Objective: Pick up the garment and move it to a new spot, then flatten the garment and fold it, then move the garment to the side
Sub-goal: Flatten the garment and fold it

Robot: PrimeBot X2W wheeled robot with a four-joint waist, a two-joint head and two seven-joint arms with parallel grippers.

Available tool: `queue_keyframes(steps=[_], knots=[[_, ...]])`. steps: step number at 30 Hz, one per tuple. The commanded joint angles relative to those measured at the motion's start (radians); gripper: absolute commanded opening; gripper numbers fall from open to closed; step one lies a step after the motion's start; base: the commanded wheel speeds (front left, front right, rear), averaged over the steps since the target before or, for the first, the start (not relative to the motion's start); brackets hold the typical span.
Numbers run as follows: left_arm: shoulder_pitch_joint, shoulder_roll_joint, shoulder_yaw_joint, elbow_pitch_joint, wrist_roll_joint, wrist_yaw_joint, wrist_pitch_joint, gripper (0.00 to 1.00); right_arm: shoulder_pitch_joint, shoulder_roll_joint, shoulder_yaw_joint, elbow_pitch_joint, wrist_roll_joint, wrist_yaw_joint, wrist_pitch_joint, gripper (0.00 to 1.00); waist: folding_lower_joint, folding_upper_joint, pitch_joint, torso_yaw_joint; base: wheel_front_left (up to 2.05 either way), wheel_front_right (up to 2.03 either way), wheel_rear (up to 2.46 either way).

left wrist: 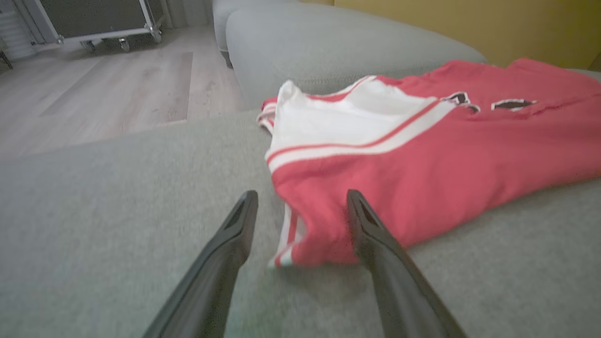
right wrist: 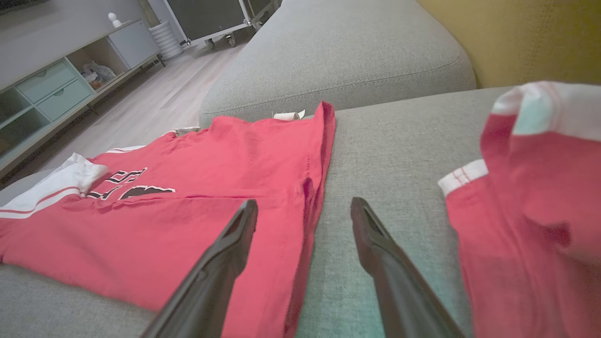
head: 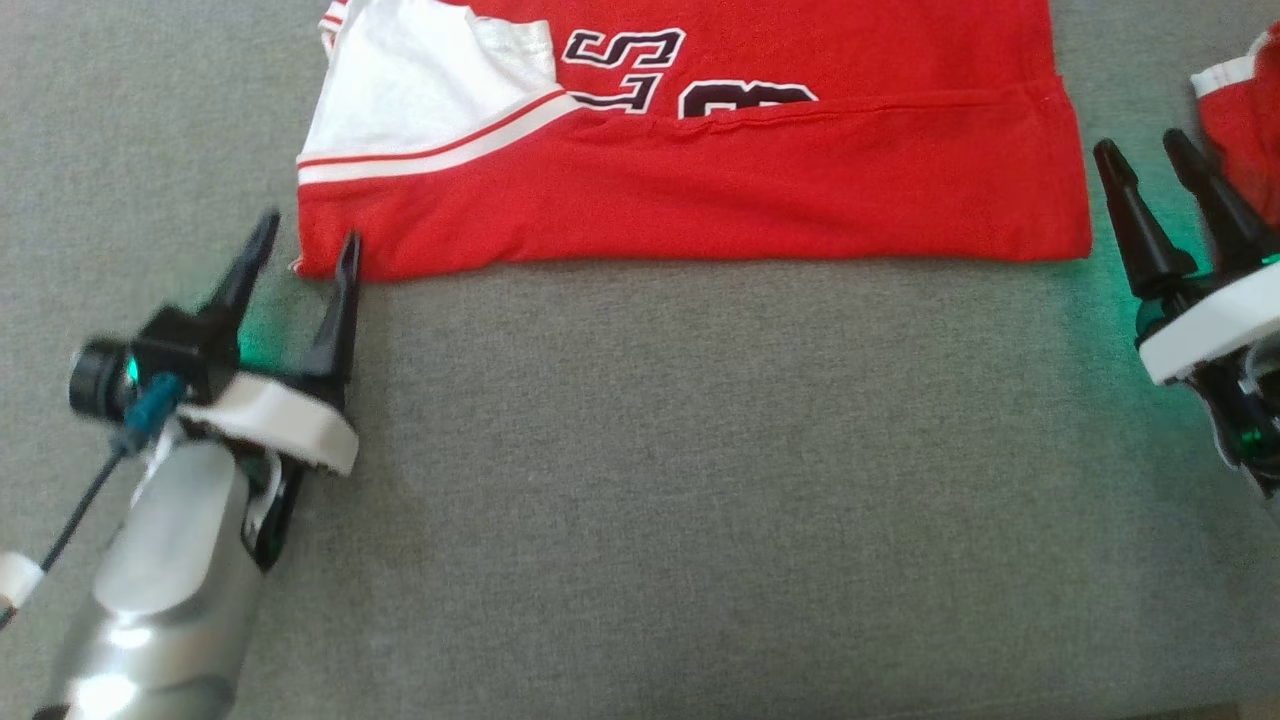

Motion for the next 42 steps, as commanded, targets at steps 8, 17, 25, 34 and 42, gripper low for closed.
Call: queue_keyframes(steps=[8, 17, 25, 34, 42], knots=[[-0.044, 0.019, 0.071, 0.138, -0.035, 0.05, 0.013, 1.0, 0.051, -0.028, -0.011, -0.047, 0.002, -0.001, -0.022, 1.0, 0.0003, -0.0001, 0.007, -0.023, 0.0, 0.0, 0.0], [-0.01, -0.01, 0.043, 0.207, -0.086, 0.02, 0.088, 0.0, 0.089, -0.014, -0.017, -0.037, 0.01, -0.001, -0.026, 1.0, 0.0003, -0.0001, -0.036, -0.023, 0.0, 0.0, 0.0], [0.031, -0.005, 0.026, 0.138, -0.113, 0.009, 0.071, 0.0, 0.124, 0.022, -0.026, -0.021, 0.025, -0.001, -0.026, 1.0, 0.0003, -0.0001, -0.063, -0.005, 0.0, 0.0, 0.0], [0.056, -0.001, 0.003, 0.012, -0.109, 0.014, 0.06, 0.0, 0.088, 0.113, -0.025, 0.128, 0.036, -0.001, 0.073, 1.0, 0.0003, -0.0001, -0.063, 0.029, 0.0, 0.0, 0.0], [0.059, 0.0, -0.019, -0.033, -0.097, 0.027, 0.068, 0.0, 0.061, 0.118, -0.015, 0.209, 0.032, -0.001, 0.131, 0.0, 0.0003, -0.0001, -0.087, 0.054, 0.0, 0.0, 0.0]])
